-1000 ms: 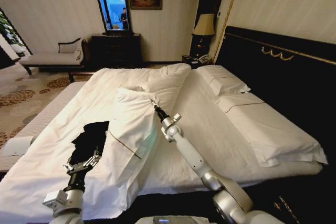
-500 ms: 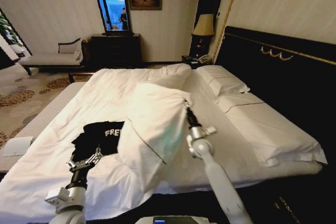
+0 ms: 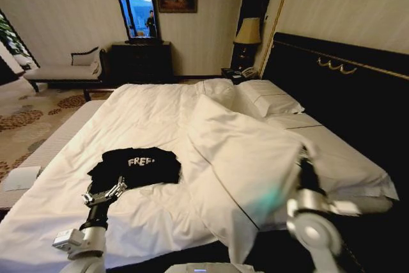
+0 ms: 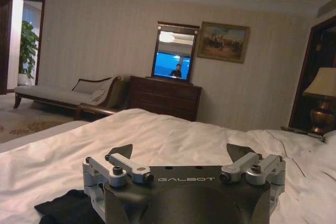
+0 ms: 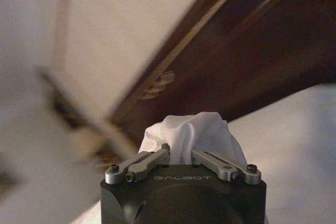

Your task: Fold the clothes on the bed.

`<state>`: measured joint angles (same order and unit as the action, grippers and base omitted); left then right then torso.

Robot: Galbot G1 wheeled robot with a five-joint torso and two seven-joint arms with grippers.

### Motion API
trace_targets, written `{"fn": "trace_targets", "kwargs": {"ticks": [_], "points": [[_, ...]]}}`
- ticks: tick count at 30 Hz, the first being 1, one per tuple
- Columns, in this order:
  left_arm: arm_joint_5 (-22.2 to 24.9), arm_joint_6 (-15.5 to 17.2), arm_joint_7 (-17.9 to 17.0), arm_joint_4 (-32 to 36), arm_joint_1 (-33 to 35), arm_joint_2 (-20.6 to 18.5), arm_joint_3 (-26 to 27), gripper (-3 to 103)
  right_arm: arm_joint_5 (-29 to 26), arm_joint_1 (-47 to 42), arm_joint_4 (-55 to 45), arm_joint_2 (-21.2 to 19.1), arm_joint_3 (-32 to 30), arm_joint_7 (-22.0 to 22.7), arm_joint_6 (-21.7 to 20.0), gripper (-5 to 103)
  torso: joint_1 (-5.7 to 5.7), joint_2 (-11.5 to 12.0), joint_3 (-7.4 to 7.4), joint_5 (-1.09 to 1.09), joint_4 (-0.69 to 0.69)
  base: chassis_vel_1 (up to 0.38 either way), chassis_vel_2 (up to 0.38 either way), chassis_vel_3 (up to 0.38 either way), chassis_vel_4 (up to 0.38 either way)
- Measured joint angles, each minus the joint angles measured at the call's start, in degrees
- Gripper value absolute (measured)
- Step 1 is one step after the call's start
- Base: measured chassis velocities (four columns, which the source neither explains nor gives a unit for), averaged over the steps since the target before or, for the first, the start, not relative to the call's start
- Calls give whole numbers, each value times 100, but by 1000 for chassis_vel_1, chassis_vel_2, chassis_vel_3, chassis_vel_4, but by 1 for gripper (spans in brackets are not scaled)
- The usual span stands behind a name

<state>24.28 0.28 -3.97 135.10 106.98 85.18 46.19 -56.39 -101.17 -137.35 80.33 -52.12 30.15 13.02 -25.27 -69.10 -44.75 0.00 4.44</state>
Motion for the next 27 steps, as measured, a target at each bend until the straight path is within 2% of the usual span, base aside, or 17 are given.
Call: {"fn": "trace_targets", "kwargs": {"ticks": [1,2,3,6,10,14,18,23,27], "points": [[20,-11,0,-13,-5,-12,4,100,121,-199,-70,53,-98,317,-9,1,0,0,0,1,0,0,0,0,0],[20,-11,0,-13,-5,-12,4,100,121,-199,-70,53,-98,317,-9,1,0,0,0,1,0,0,0,0,0],[43,-24,0,-24,-7,-21,8,100,268,-391,-129,120,-168,648,-5,1,0,0,0,1,-1,0,0,0,0],[107,-67,1,-42,-12,-27,28,100,515,-870,-195,264,-127,1230,28,1,0,0,0,-2,-2,0,0,0,0],[177,-89,-1,-46,-39,-14,48,100,538,-1075,82,368,84,1614,3,1,-1,0,-1,0,-2,0,0,0,0],[245,-98,-4,-71,-88,-11,52,100,540,-974,688,337,130,1679,-1,1,-1,0,0,-1,-2,0,0,0,0],[272,-142,-13,-137,-101,-7,54,100,359,-742,1453,174,119,1661,-44,1,-1,0,-1,0,-4,0,0,0,0],[275,-189,-19,-203,-136,16,54,100,-154,-576,2646,-141,176,1635,-228,1,-2,1,-1,2,-9,0,0,0,0],[280,-190,-26,-217,-185,37,55,100,-188,-550,3130,-221,237,1598,-220,1,-2,1,0,1,-12,0,0,0,0]]}}
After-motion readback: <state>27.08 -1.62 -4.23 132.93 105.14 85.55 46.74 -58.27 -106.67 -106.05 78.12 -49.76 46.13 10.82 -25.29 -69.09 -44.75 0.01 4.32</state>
